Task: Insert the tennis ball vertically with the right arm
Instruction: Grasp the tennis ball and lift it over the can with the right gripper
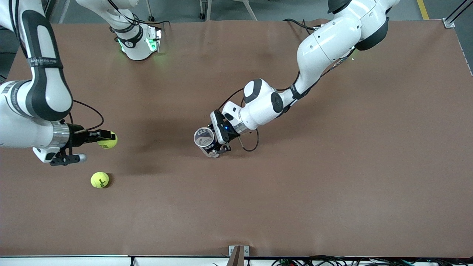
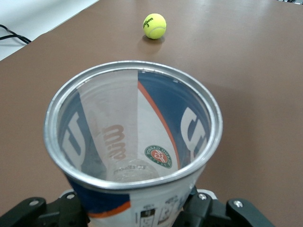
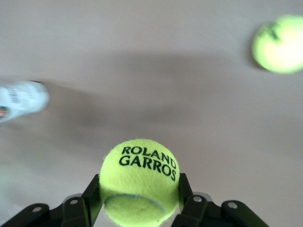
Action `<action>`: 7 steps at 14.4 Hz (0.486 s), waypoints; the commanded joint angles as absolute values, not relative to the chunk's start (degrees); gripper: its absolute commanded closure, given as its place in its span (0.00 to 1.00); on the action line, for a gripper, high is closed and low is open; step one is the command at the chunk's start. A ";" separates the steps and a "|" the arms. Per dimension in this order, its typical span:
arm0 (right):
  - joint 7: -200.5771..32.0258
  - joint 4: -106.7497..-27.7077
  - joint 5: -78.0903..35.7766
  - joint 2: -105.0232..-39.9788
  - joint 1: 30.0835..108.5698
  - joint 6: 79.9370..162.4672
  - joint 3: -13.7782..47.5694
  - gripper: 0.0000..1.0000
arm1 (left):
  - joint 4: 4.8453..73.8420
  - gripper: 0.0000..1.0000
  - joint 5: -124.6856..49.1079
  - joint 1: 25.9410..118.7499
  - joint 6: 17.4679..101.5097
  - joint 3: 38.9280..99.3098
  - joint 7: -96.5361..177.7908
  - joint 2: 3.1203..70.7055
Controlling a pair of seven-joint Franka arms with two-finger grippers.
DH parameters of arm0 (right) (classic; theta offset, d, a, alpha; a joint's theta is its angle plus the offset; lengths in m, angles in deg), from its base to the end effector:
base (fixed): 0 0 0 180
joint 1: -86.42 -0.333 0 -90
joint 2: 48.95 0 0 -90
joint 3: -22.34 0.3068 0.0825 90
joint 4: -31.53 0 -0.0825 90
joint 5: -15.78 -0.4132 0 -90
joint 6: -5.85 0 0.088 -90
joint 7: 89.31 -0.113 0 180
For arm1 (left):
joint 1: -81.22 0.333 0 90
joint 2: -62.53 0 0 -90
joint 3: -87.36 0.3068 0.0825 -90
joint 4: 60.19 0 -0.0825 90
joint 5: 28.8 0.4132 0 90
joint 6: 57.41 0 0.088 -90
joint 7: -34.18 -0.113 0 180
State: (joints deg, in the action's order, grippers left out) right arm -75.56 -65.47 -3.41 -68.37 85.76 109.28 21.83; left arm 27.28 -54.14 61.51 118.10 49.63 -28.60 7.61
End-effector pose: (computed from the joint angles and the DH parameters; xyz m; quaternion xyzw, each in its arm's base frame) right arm 0.6490 0.0315 0.3594 -0.9796 -0.0623 0.0923 0.1673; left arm 0.5277 -0.5559 0.2008 0.7400 -0.5245 0.3179 0.2763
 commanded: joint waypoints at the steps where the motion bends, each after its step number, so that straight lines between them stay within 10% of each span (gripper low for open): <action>1: -75.86 -60.16 -12.13 -68.81 82.47 108.85 21.47 0.88 | 27.35 0.30 -54.64 61.18 119.07 49.56 -29.54 7.60; 7: -75.95 -56.45 -23.34 -69.25 74.85 109.99 21.38 0.92 | 27.52 0.30 -54.99 61.18 119.07 49.91 -29.54 7.52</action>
